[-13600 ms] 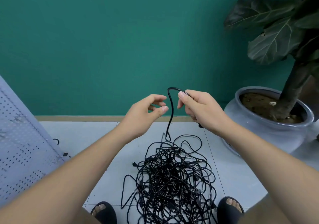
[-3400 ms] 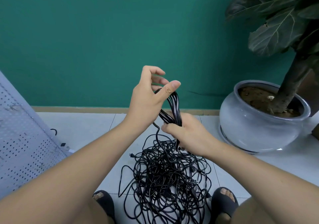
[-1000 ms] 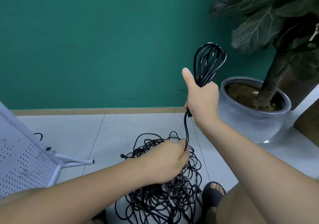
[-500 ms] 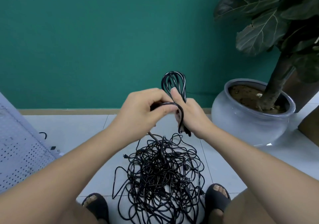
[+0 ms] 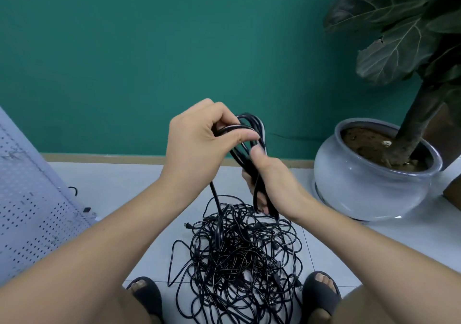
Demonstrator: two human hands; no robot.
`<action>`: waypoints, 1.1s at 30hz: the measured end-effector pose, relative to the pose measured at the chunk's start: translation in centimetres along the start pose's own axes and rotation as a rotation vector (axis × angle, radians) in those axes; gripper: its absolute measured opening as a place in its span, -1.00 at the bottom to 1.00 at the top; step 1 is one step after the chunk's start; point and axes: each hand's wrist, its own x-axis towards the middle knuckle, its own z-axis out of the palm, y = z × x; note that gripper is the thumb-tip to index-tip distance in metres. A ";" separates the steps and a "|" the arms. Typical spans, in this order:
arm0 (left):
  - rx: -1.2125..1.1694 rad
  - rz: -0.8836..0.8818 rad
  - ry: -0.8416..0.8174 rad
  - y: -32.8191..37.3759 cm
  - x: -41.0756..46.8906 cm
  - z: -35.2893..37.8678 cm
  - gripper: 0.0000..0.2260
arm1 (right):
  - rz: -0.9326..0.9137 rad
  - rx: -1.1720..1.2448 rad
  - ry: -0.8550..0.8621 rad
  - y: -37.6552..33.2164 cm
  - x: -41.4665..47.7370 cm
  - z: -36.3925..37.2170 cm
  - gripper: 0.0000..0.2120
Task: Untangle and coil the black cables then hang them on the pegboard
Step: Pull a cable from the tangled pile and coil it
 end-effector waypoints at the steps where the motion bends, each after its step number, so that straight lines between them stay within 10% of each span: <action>1: 0.012 0.007 0.004 0.1 0.0 0.0 -0.75 | -0.031 -0.077 0.002 0.1 0.0 0.0 -0.31; 19: -0.378 -0.516 -0.130 -0.9 1.3 1.7 -0.61 | -0.157 -0.188 0.023 0.5 0.1 0.5 -0.52; 23: -0.527 -0.597 -0.112 -0.9 1.5 1.9 -0.68 | -0.203 -0.217 -0.001 0.9 1.1 0.7 -0.84; 33: -0.713 -0.600 -0.012 -0.5 1.8 3.8 -0.77 | -0.145 0.149 -0.181 0.1 1.3 1.0 -0.87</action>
